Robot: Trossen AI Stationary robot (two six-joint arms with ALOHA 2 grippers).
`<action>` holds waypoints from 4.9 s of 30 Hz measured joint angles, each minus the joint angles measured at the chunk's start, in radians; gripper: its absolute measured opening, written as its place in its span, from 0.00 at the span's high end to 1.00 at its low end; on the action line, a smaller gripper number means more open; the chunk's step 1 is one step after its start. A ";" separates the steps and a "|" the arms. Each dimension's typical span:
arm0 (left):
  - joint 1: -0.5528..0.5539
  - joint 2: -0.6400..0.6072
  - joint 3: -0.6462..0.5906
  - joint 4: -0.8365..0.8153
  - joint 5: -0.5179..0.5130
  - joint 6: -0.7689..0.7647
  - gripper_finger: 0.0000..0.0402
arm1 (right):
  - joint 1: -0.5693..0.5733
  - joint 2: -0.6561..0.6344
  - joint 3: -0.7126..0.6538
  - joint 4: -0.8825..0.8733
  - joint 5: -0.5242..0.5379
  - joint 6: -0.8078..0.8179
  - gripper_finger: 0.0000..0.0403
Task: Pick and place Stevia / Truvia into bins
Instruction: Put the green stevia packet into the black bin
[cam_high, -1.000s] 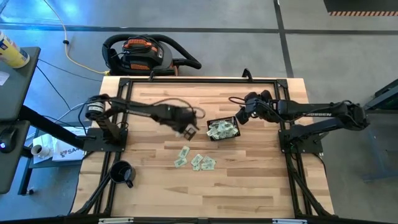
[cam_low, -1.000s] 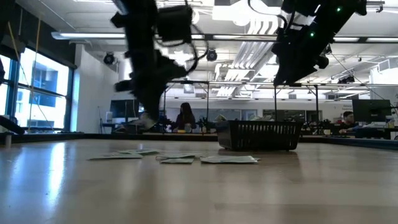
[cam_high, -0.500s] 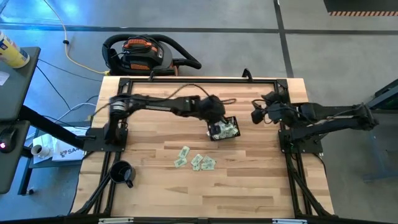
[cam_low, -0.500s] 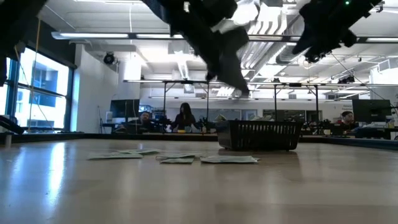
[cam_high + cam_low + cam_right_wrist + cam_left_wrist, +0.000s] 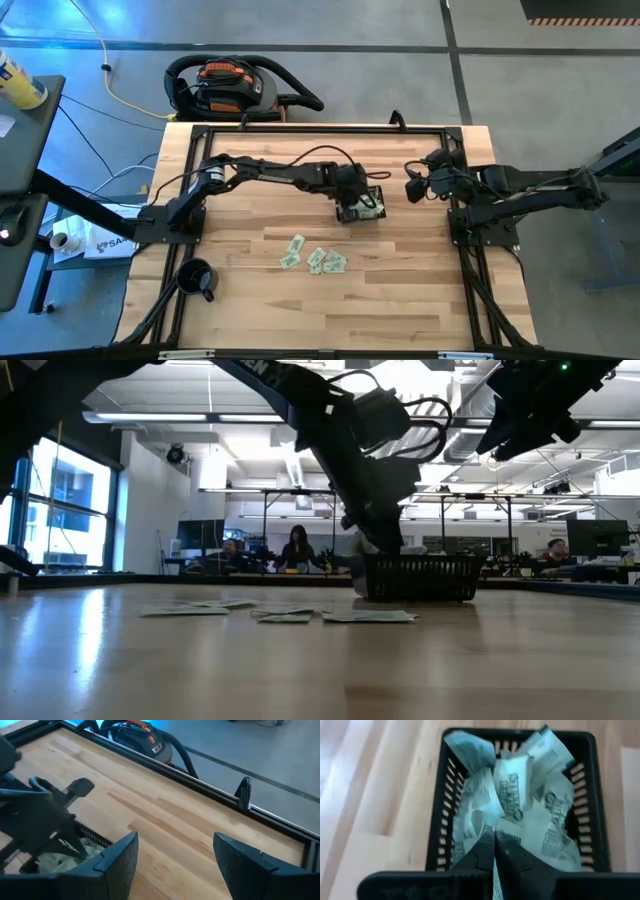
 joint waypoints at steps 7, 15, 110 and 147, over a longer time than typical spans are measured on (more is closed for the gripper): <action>-0.003 -0.027 0.144 -0.078 0.000 0.007 0.86 | 0.000 0.004 0.000 -0.006 0.032 0.045 0.38; -0.002 -0.026 0.324 -0.315 -0.007 0.061 0.83 | 0.000 0.046 0.000 -0.005 0.038 0.055 0.38; -0.580 -0.554 -0.903 -0.053 -0.021 -0.649 0.95 | 0.071 0.333 0.074 0.319 -0.042 0.146 0.38; -0.336 -0.833 -0.829 -0.350 0.206 -0.071 0.57 | 0.331 0.364 0.113 -0.142 -0.280 0.652 0.38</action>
